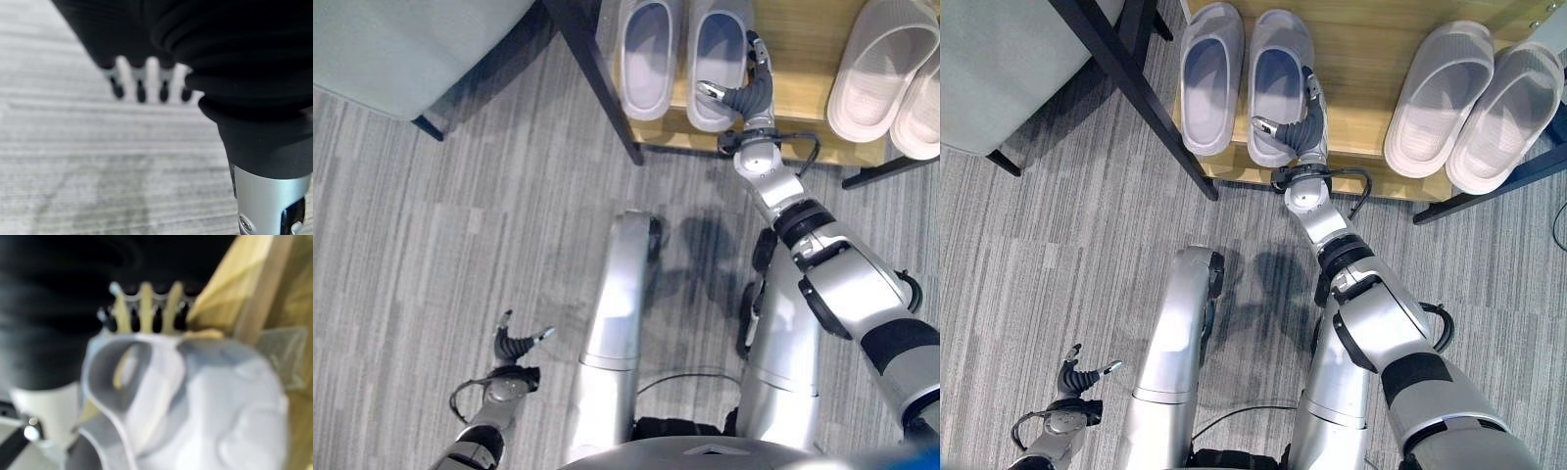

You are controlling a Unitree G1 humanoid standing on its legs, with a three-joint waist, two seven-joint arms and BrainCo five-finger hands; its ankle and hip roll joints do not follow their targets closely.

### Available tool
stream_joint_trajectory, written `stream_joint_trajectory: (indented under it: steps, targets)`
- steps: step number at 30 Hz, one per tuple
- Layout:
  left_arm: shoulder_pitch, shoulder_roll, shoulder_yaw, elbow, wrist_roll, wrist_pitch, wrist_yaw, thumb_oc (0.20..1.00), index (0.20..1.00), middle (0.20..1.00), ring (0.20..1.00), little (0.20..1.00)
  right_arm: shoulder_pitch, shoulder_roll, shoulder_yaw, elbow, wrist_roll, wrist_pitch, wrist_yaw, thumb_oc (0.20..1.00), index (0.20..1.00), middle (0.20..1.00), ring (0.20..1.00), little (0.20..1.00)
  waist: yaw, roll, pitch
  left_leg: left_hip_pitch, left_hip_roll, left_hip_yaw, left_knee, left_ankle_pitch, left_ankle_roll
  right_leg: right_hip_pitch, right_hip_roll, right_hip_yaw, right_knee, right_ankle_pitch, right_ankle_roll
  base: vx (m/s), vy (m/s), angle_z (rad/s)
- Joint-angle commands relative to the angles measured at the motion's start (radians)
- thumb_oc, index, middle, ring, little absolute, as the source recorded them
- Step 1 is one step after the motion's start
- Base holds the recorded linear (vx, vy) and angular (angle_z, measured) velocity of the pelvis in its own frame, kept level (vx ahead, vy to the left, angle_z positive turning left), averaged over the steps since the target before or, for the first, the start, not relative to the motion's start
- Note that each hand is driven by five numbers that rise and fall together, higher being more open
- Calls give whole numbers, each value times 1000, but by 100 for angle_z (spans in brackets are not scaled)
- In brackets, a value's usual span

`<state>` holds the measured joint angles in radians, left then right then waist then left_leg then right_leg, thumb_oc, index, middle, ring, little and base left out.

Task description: Arrange the slippers neatly on the shoe rack.

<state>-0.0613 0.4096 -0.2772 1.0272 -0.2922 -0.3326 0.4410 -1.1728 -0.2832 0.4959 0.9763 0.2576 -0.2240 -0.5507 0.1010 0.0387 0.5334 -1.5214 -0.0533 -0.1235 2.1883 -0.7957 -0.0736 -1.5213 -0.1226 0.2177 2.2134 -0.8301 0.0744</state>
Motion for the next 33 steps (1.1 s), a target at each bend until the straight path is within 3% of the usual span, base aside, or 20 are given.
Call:
stream_joint_trajectory:
  steps: [1,19,33]
  targets:
    - [8,53,-85,38,5,-12,9,1000,1000,1000,1000,1000,-70,35,27,-14,31,-23,33,1000,1000,1000,1000,1000,60,-26,-13,-49,-3,-38,28,-24,4,71,-58,117,123,172,-82,0,0,0]
    - [-5,52,-88,65,-2,0,6,1000,1000,1000,1000,1000,-78,93,3,-26,151,-62,50,1000,1000,1000,1000,1000,56,-23,-13,-49,2,-33,40,-27,1,69,-55,122,132,175,-81,0,0,0]
    - [-17,43,-82,66,6,15,31,1000,1000,1000,1000,1000,-4,132,-27,-102,114,-60,-3,1000,1000,1000,1000,1000,49,-20,-13,-49,4,-23,49,-30,5,71,-54,129,137,178,-78,0,0,0]
